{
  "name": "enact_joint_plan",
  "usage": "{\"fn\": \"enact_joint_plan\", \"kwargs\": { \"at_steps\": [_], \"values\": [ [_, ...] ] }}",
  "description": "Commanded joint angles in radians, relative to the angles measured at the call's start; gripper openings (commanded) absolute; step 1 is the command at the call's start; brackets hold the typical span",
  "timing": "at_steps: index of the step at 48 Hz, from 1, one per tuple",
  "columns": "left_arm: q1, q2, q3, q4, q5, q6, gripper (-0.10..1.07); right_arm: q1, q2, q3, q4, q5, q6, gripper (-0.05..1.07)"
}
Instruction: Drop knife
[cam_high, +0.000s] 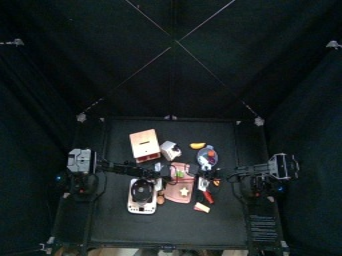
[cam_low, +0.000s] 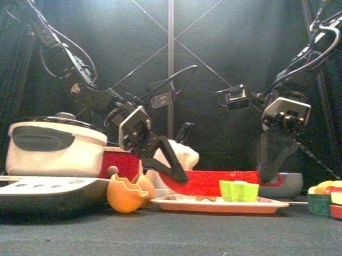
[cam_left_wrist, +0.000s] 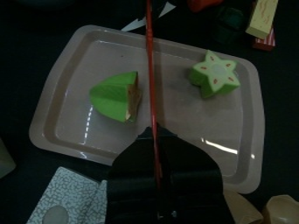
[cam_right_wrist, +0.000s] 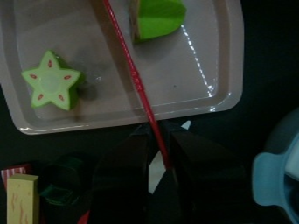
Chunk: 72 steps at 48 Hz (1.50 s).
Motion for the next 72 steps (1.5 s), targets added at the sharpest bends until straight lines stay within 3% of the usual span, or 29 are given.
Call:
{"fn": "enact_joint_plan", "kwargs": {
  "at_steps": [1, 18, 38, 54, 72],
  "values": [
    [-0.005, -0.025, -0.015, 0.002, -0.003, -0.003, 0.26, -0.003, -0.028, -0.021, 0.0, 0.0, 0.003, 0.56],
    [-0.02, -0.063, -0.029, 0.0, -0.003, -0.005, 0.31, 0.021, -0.075, -0.031, 0.002, 0.02, 0.005, 0.56],
    [-0.017, -0.1, -0.028, -0.005, -0.003, -0.003, 0.68, 0.048, -0.13, -0.014, 0.029, 0.071, 0.005, 0.56],
    [0.0, -0.17, -0.014, -0.006, -0.011, -0.003, 0.7, 0.109, -0.221, 0.009, 0.153, 0.098, 0.043, 0.56],
    [0.012, -0.275, 0.054, -0.006, -0.106, -0.009, 0.69, 0.245, -0.319, 0.089, 0.233, 0.112, 0.291, 0.56]
  ]
}}
